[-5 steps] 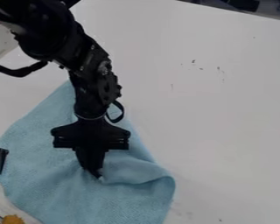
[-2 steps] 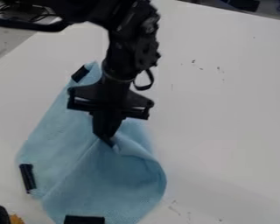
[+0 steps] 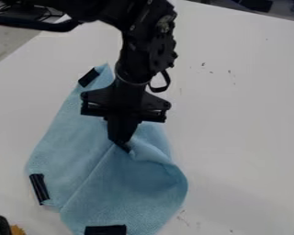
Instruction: Unfold the cloth from bottom left to top right
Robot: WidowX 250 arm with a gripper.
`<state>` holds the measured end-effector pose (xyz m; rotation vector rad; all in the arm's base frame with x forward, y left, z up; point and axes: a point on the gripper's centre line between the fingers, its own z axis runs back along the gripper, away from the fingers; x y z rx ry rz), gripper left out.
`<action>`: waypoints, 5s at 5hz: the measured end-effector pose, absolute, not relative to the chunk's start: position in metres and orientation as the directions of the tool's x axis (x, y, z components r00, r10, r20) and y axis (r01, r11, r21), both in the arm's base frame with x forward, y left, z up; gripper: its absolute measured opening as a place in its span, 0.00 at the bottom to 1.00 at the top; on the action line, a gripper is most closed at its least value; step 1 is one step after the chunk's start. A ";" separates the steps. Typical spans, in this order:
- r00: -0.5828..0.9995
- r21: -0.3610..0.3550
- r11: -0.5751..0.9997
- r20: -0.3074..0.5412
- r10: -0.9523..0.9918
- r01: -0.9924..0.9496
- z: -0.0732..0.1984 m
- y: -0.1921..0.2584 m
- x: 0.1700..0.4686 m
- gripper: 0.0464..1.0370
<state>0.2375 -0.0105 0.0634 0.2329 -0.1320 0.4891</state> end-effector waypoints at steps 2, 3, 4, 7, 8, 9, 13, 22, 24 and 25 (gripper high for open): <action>0.826 0.087 0.828 0.183 0.534 -0.554 0.031 -0.007 0.220 0.56; 0.817 0.053 0.824 0.182 0.548 -0.565 0.021 -0.005 0.218 0.86; 0.820 0.044 0.830 0.188 0.540 -0.556 0.020 -0.005 0.220 0.94; 0.830 0.073 0.833 0.170 0.531 -0.548 0.021 -0.004 0.220 0.19; 0.833 0.085 0.834 0.167 0.528 -0.546 0.023 -0.003 0.223 0.13; 0.837 0.093 0.838 0.171 0.519 -0.538 0.025 -0.002 0.228 0.36; 0.868 0.120 0.864 0.173 0.466 -0.489 0.031 -0.001 0.241 0.92; 0.949 0.102 0.963 0.221 0.224 -0.251 0.046 -0.064 0.354 0.01; 0.958 0.077 0.977 0.224 0.177 -0.198 0.035 -0.076 0.381 0.01; 0.963 0.081 0.981 0.222 0.155 -0.177 0.033 -0.080 0.389 0.01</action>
